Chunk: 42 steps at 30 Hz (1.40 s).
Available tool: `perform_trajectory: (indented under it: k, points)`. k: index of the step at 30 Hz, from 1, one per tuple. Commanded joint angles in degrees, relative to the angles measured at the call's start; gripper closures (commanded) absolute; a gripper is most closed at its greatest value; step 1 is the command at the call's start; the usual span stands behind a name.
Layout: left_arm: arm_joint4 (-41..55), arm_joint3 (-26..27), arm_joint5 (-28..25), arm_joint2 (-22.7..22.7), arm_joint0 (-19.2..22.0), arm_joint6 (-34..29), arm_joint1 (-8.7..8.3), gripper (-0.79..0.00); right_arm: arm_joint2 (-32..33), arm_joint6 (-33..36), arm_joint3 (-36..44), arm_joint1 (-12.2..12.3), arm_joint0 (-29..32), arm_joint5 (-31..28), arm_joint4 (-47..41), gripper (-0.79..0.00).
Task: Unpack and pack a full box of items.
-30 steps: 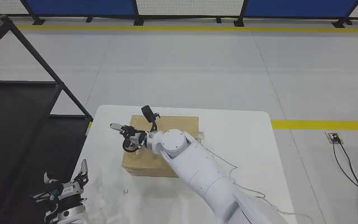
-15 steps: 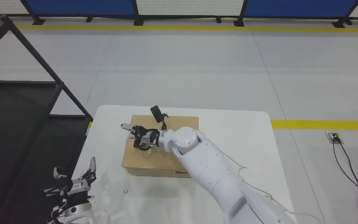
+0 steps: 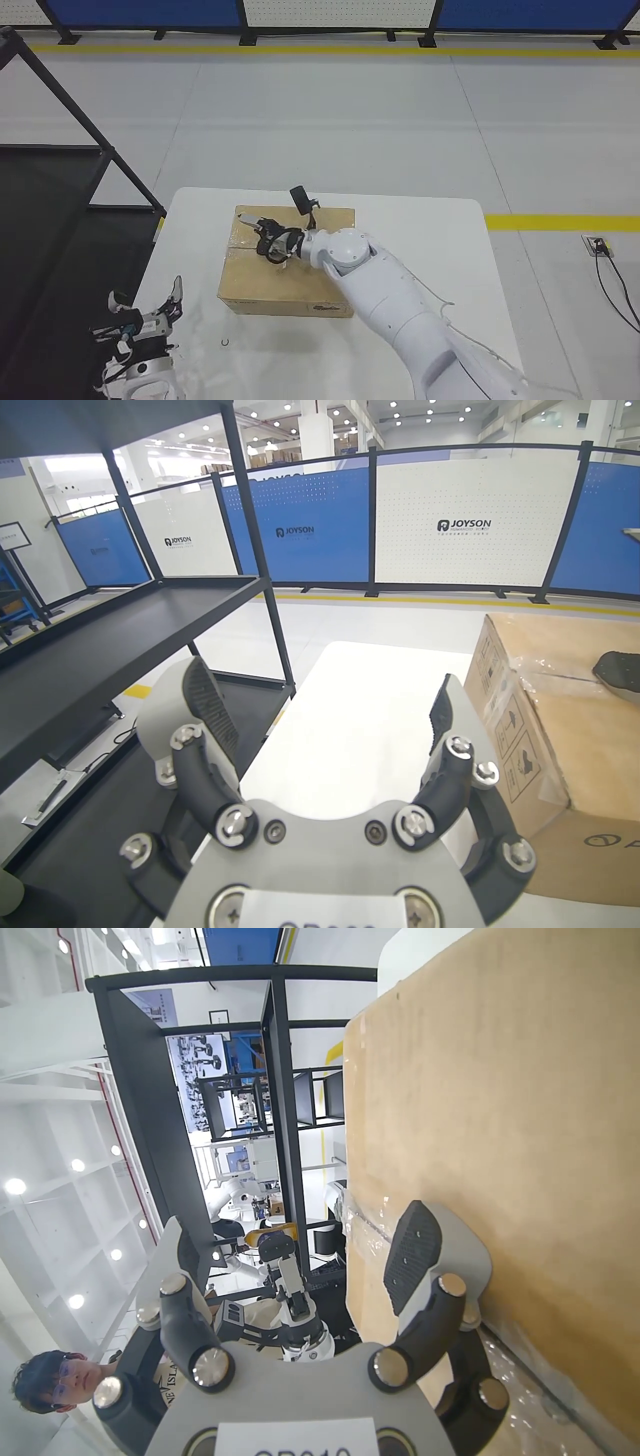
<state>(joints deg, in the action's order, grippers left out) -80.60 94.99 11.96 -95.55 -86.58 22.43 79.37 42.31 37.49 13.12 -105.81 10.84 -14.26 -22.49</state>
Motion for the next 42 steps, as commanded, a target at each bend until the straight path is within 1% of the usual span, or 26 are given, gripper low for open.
perform_trajectory:
  k: [1,6,9,13,16,19,23,26,29,32,36,42]
  points:
    - [-0.3,-0.1,0.1,0.3,0.2,-0.1,0.02,-0.785,0.4,0.2,1.0,0.6,0.5,-0.1,0.6,-0.785]
    - [-0.8,-0.2,0.0,0.8,0.7,-0.4,0.06,-0.785,1.3,1.5,4.3,2.3,2.2,-0.5,2.6,-0.785]
    - [-1.1,-0.3,-0.1,1.1,1.0,-0.6,0.07,-0.785,2.0,1.1,7.1,3.5,3.6,0.1,4.2,-0.785]
    - [-1.4,-0.3,-0.3,1.5,1.2,-0.8,0.09,-0.785,3.5,-0.4,12.0,5.3,6.1,1.4,6.4,-0.785]
    - [-1.6,-0.2,-0.3,1.6,1.4,-1.0,0.09,-0.785,5.0,-1.3,17.1,7.0,8.5,3.4,8.5,-0.785]
    - [-1.7,-0.1,-0.4,1.6,1.4,-1.0,0.09,-0.785,7.1,-2.0,23.9,9.0,11.9,6.1,10.9,-0.785]
    - [-1.8,-0.1,-0.5,1.8,1.4,-1.1,0.11,-0.785,10.5,-3.0,35.3,11.7,17.8,11.8,15.2,-0.785]
    - [-1.9,0.0,-0.5,1.9,1.4,-1.1,0.12,-0.785,13.5,-4.8,43.8,13.5,22.4,17.8,18.7,-0.785]
    - [-2.0,0.2,-0.7,2.0,1.2,-1.0,0.12,-0.785,15.7,-8.8,51.0,14.7,26.5,25.7,22.5,-0.785]
    - [-1.9,0.3,-0.7,2.0,1.1,-1.0,0.12,-0.785,17.3,-9.1,56.3,15.5,29.6,30.5,24.4,-0.785]
    - [-2.0,0.5,-0.8,2.0,1.1,-1.0,0.12,-0.785,19.7,-10.0,61.5,16.4,33.5,32.6,25.7,-0.785]
    - [-2.6,0.6,-1.0,2.6,1.1,-1.1,0.14,-0.785,24.9,-15.4,68.4,17.5,40.5,31.2,24.8,-0.785]
